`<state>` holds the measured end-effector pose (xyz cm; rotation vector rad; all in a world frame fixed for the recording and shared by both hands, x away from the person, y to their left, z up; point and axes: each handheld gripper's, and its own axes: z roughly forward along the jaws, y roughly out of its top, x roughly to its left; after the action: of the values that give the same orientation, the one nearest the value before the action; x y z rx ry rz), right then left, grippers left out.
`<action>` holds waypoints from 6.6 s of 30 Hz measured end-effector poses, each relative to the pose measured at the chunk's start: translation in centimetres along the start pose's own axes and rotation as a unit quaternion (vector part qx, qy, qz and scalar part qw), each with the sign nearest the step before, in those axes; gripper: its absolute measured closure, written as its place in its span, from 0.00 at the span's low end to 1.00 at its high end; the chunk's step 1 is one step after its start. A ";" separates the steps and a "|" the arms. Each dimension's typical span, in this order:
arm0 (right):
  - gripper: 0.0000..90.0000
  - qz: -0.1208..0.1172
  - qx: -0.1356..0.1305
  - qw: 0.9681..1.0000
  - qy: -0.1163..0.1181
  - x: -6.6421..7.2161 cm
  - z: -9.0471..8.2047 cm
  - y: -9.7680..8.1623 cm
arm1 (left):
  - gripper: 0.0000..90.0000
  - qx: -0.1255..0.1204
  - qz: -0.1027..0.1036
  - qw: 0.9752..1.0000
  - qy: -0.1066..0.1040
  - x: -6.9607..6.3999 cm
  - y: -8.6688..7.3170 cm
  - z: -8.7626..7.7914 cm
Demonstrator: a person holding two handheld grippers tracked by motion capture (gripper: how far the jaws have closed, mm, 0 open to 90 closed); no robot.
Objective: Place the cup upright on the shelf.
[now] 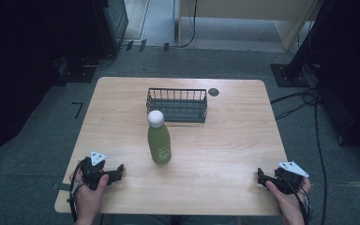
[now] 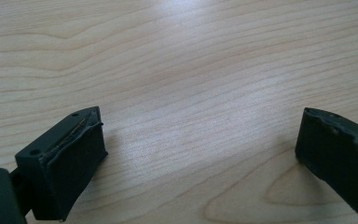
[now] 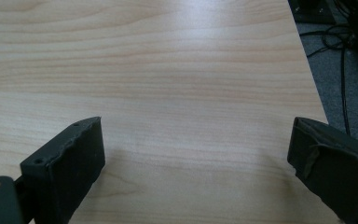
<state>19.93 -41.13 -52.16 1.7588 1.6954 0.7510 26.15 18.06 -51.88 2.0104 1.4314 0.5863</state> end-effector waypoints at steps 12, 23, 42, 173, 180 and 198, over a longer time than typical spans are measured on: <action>0.05 -0.014 -0.026 0.999 0.028 2.5 -0.8 1.8 | 0.02 0.001 0.000 1.000 0.000 0.0 0.0 0.0; 0.05 -0.044 -0.049 0.996 0.066 5.9 -1.3 3.6 | 0.02 0.000 0.000 1.000 0.000 0.0 0.0 0.0; 0.05 -0.075 -0.074 0.987 0.119 11.0 -1.7 6.3 | 0.02 0.000 0.000 1.000 0.000 0.0 0.0 0.0; 0.20 -0.085 -0.206 0.937 0.269 32.7 1.4 8.0 | 0.02 0.000 0.000 1.000 0.000 0.0 0.0 0.0; 0.22 -0.098 -0.221 0.936 0.255 33.0 1.3 7.9 | 0.02 -0.001 -0.001 1.000 0.000 0.0 0.0 0.0; 0.22 -0.083 -0.222 0.939 0.251 32.2 0.2 10.2 | 0.02 0.000 -0.002 1.000 -0.001 0.0 0.0 0.0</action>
<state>28.08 -9.20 -44.71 1.1561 1.7697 1.4639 26.15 18.05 -51.87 2.0077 1.4337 0.5833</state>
